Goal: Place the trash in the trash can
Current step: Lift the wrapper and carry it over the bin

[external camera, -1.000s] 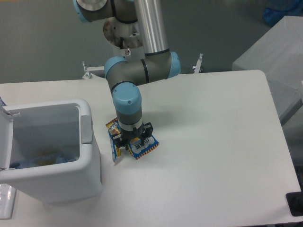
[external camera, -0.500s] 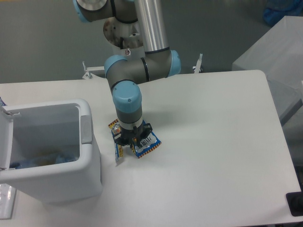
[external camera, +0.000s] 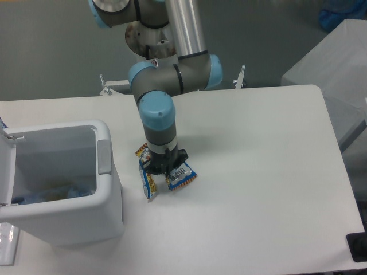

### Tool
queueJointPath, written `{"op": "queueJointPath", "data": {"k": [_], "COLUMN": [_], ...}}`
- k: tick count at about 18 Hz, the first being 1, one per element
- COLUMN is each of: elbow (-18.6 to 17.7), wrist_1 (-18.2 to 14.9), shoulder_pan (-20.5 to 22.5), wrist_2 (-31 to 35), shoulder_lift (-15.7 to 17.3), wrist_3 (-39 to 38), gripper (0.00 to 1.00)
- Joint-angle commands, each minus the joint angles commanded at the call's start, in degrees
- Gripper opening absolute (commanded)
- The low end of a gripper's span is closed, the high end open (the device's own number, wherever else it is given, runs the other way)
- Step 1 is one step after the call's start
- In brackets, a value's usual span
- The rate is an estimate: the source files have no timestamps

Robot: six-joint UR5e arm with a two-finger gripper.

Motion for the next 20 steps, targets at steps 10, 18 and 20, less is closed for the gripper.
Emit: {"op": "queueJointPath", "data": {"k": [10,18,20], "elbow": [19.5,25.4,25.6], "wrist_1": [0.4,0.5,0.6], "shoulder_pan": [11.6,7.9,5.8], "wrist_2": [-17.0,-20.7,-20.8], "shoulder_lift": [5.2,9.0,9.8], "wrist_3": [-6.3,-13.5,-12.5], "gripper": [0.00,0.00,0.00]}}
